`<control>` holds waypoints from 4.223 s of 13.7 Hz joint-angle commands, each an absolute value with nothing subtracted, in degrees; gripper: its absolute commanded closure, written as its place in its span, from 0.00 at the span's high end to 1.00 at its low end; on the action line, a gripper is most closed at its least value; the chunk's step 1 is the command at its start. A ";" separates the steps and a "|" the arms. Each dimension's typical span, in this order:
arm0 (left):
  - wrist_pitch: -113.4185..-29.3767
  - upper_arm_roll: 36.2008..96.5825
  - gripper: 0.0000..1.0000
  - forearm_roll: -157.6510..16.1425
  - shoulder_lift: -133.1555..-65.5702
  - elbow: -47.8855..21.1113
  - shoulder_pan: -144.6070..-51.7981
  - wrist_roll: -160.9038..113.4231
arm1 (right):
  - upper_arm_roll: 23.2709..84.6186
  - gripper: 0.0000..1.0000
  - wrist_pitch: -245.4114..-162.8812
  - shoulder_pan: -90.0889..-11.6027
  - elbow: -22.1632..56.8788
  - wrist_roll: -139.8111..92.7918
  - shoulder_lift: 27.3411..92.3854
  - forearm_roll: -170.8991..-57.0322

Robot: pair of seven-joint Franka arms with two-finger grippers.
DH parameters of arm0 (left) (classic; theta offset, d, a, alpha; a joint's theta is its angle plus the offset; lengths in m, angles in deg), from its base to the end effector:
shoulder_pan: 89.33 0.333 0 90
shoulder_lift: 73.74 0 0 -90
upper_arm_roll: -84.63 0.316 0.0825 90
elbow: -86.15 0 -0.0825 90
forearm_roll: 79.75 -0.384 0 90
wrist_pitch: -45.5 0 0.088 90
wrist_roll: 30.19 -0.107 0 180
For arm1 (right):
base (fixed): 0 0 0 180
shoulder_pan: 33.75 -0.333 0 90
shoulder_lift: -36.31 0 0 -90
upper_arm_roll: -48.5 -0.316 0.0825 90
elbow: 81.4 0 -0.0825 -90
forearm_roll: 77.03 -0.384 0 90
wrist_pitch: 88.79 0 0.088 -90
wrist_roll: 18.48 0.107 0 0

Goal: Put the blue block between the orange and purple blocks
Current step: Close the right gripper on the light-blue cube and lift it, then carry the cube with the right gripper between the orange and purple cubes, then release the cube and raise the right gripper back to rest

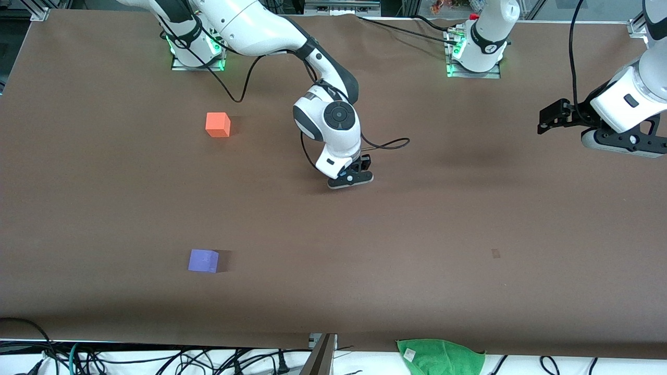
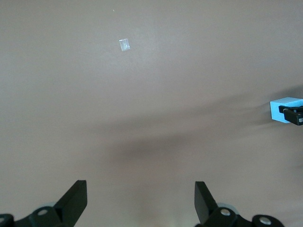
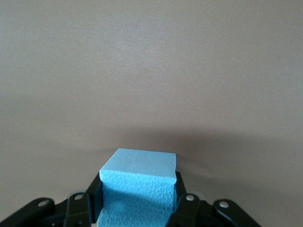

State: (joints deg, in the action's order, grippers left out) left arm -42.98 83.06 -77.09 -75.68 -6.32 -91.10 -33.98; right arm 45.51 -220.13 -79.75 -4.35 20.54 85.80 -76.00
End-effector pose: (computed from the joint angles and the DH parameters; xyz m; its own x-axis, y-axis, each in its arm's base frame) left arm 0.5576 -0.0374 0.5834 0.9871 -0.1251 -0.0999 -0.1201 -0.9913 0.0539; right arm 0.4980 0.5584 0.2145 0.9854 0.1626 0.0499 0.1660 -0.9834 -0.0729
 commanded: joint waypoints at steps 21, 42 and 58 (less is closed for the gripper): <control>-39.66 81.99 1.00 -75.54 -75.76 -6.13 -91.53 -35.90 | 47.79 0.44 -218.50 -45.62 29.14 -5.20 63.12 -81.78; -43.18 82.08 1.00 -82.47 -81.91 1.59 -91.35 -36.08 | 49.63 0.99 -205.34 -45.70 20.83 -5.73 48.27 -81.60; -43.09 82.43 1.00 -82.47 -82.80 3.27 -89.33 -36.52 | 52.54 0.99 -180.37 -45.70 12.47 -11.53 36.75 -79.84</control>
State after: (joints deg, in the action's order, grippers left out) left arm -44.00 82.47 -81.83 -81.93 1.54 -89.53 -35.79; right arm 52.58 -180.17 -45.87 11.72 -10.54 37.77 -80.58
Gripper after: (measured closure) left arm 0.000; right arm 0.004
